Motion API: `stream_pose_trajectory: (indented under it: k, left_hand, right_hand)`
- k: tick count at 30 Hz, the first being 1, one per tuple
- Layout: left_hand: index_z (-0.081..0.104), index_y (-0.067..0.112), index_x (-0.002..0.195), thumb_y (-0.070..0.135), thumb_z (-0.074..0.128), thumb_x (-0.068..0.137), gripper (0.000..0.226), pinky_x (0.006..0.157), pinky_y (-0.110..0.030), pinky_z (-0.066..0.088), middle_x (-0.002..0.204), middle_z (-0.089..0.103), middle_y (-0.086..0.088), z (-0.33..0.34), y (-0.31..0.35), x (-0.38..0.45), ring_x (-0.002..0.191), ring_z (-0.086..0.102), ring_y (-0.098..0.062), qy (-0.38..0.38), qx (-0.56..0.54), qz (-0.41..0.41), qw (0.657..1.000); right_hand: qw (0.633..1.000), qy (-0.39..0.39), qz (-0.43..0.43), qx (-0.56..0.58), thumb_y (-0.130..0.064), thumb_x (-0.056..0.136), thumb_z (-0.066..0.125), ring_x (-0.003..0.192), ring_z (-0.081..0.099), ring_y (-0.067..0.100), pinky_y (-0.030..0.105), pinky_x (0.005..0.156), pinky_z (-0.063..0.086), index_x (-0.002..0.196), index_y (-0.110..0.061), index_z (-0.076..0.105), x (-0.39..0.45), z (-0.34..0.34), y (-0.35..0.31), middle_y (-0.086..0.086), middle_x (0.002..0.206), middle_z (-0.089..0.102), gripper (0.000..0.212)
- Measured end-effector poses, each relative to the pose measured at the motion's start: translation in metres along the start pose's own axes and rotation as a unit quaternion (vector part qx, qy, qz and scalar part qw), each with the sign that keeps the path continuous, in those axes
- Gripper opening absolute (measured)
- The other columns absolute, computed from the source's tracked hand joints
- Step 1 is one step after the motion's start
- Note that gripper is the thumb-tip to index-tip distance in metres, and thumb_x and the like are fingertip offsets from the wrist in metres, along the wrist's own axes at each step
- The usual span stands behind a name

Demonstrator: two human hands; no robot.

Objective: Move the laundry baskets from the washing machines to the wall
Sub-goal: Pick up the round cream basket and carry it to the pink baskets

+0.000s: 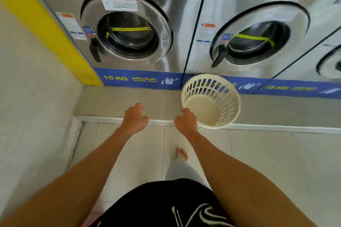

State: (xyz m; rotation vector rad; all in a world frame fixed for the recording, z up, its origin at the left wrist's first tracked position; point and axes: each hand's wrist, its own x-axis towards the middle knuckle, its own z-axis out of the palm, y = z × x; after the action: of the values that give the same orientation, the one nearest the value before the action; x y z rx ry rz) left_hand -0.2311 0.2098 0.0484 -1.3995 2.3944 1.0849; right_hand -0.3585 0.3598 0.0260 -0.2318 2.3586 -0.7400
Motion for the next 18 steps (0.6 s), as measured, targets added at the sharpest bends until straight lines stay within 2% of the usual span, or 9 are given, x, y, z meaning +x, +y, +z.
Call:
stream_pose_trajectory:
  k: [4,10,15,18]
  left_hand:
    - [0.057,0.015,0.124,0.016,0.063,0.081,0.043,0.095,-0.038,0.047,0.125,0.062,-0.015,0.027,0.063,0.045,0.116,0.057,-0.035,-0.034,0.034,0.007,0.999]
    - [0.058,0.015,0.128,0.011,0.057,0.086,0.043,0.095,-0.035,0.046,0.126,0.062,-0.014,0.065,0.141,0.088,0.116,0.058,-0.033,-0.09,0.069,0.044,0.993]
    - [0.057,0.018,0.133,0.008,0.053,0.086,0.048,0.102,-0.035,0.045,0.131,0.062,-0.011,0.097,0.17,0.12,0.121,0.057,-0.03,-0.124,0.098,0.06,0.986]
    - [0.057,0.018,0.133,0.006,0.054,0.085,0.05,0.099,-0.034,0.045,0.127,0.064,-0.015,0.125,0.17,0.147,0.117,0.06,-0.031,-0.133,0.105,0.065,0.983]
  right_hand:
    - [1.0,0.018,0.019,0.002,-0.022,0.091,0.053,0.127,0.05,0.034,0.042,0.104,0.04,0.141,-0.012,0.048,0.05,-0.053,0.02,0.018,0.136,0.055,0.051]
    - [0.996,0.042,0.073,-0.008,-0.028,0.092,0.053,0.132,0.043,0.036,0.044,0.108,0.038,0.147,-0.021,0.045,0.109,-0.114,0.057,0.016,0.142,0.05,0.056]
    - [0.991,0.054,0.119,0.007,-0.031,0.091,0.054,0.135,0.043,0.034,0.048,0.108,0.041,0.152,-0.025,0.037,0.149,-0.137,0.091,0.014,0.147,0.047,0.063]
    - [0.985,0.082,0.146,0.027,-0.03,0.09,0.055,0.133,0.045,0.036,0.047,0.105,0.042,0.155,-0.032,0.027,0.174,-0.136,0.114,0.014,0.145,0.048,0.071]
